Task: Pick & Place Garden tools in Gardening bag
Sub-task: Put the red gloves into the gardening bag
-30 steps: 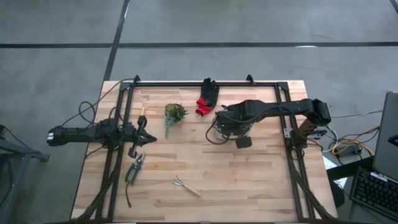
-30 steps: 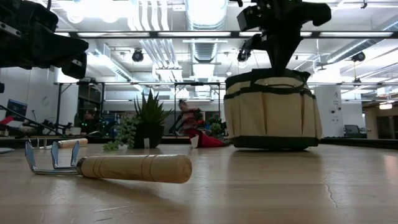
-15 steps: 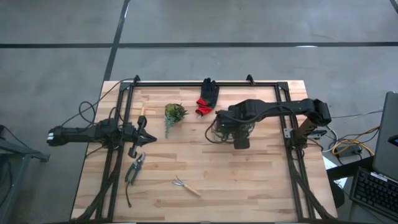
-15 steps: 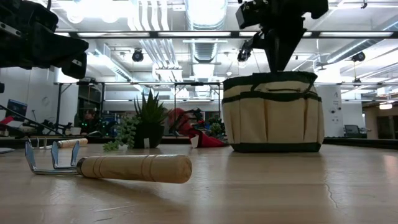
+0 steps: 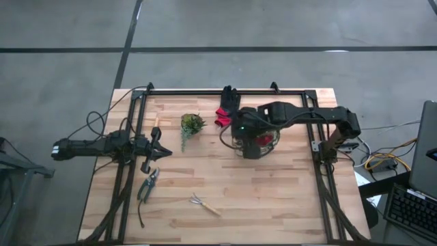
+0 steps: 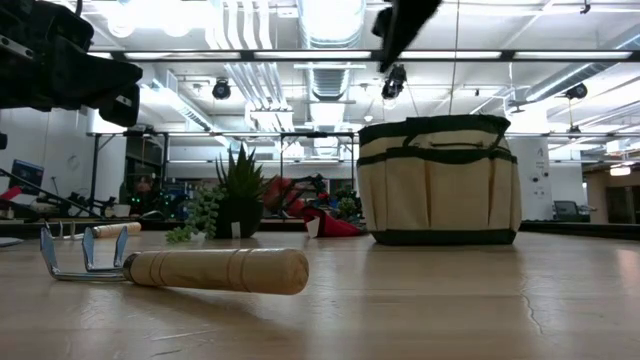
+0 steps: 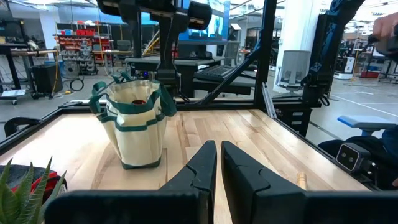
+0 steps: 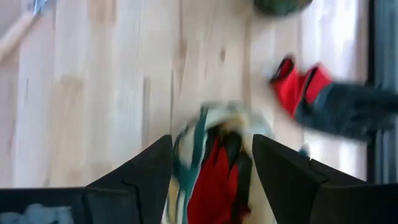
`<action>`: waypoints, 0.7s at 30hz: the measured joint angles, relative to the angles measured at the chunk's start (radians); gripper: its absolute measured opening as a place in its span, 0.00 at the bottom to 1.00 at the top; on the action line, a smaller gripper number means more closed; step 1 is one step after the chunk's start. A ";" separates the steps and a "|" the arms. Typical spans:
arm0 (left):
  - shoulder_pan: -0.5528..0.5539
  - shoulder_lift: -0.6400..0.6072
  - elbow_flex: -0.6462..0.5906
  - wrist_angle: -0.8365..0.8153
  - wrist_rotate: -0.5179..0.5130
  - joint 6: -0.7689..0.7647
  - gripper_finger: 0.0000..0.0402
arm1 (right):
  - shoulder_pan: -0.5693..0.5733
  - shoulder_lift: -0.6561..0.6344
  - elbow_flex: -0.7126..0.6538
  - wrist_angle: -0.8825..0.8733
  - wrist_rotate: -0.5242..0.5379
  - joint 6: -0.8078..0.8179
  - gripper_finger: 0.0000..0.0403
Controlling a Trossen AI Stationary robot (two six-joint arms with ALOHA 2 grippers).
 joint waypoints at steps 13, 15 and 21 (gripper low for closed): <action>0.000 0.000 0.000 0.000 0.000 0.000 0.07 | -0.069 0.160 -0.006 0.326 0.042 -0.069 0.52; 0.000 0.000 0.000 0.000 0.000 0.000 0.07 | -0.095 0.202 0.002 0.330 0.060 -0.087 0.52; 0.000 0.000 0.000 0.000 0.000 0.000 0.07 | -0.185 0.332 0.038 0.331 0.063 -0.124 0.52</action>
